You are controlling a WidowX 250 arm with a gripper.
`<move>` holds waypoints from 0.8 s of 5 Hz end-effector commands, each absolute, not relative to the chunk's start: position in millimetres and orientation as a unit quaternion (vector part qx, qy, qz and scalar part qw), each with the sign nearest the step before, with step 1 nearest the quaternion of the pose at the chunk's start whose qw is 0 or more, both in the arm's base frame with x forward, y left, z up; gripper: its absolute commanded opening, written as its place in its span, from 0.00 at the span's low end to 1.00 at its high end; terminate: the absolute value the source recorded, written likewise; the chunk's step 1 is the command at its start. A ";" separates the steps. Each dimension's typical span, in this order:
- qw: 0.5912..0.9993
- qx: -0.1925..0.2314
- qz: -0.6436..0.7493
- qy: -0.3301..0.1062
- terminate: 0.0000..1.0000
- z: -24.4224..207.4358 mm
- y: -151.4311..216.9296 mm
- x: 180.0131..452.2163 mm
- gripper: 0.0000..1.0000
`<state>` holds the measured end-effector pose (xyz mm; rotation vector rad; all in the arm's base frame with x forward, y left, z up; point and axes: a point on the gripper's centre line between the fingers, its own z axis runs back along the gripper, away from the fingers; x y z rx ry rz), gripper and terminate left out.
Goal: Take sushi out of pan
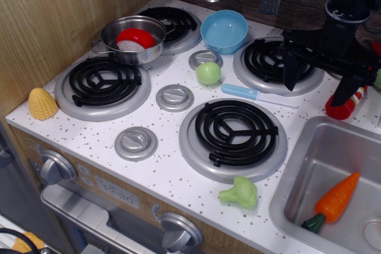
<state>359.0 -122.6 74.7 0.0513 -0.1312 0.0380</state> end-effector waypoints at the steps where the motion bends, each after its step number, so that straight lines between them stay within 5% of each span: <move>1: 0.997 0.026 0.019 -0.066 0.00 74.7 -122.6 359.0 1.00; 3: 0.967 0.096 0.233 -0.038 0.00 102.6 -64.0 366.7 1.00; 4: 0.943 0.103 0.296 -0.114 0.00 116.1 -22.5 359.2 1.00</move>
